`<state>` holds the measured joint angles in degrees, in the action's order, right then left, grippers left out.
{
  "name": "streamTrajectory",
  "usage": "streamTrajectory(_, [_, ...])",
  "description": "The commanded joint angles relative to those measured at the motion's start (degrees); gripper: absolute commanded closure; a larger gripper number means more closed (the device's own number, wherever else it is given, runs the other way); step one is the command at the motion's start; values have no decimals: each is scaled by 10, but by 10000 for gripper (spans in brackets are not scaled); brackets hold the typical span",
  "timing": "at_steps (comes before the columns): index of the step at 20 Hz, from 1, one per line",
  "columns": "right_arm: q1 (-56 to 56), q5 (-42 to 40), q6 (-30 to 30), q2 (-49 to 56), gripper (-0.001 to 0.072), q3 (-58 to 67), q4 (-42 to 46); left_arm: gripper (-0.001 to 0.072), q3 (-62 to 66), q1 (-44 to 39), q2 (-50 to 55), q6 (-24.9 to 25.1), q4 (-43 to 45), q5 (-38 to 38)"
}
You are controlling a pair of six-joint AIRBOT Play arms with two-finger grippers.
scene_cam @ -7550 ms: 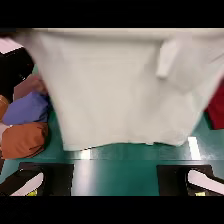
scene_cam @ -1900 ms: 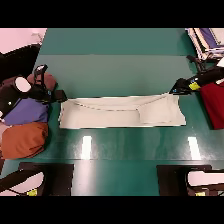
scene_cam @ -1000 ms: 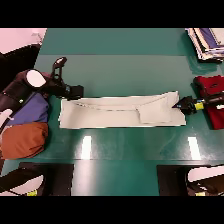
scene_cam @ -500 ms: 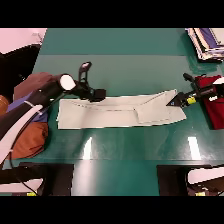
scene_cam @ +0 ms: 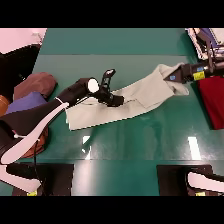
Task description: Fold the shirts.
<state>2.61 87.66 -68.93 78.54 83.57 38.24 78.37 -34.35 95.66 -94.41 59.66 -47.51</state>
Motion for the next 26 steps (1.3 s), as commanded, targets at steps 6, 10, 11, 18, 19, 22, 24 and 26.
streamTrajectory(6, [175, -19, -44, 48, 699, 136, -7, 687, 10, -7, 39, 4, -9, 54])
streamTrajectory(10, [212, -21, -45, 82, 699, 181, -8, 686, 10, 29, 16, 2, 42, -10])
streamTrajectory(11, [218, -22, -46, 87, 699, 189, -8, 687, 10, 47, -2, -3, 75, -33])
streamTrajectory(18, [360, -130, -45, 135, 697, 198, -15, 686, 10, 252, -237, -11, 240, -104])
streamTrajectory(19, [395, -159, -36, 152, 696, 198, -31, 686, 10, 278, -264, -11, 247, -103])
streamTrajectory(22, [500, -245, 50, 227, 223, 231, -66, 685, 10, 336, -320, -11, 247, -110])
streamTrajectory(24, [530, -224, 68, 273, 180, 290, -57, 686, 10, 355, -338, -9, 247, -124])
streamTrajectory(26, [519, -167, 19, 284, 207, 334, 29, 686, 10, 364, -344, 7, 246, -151])
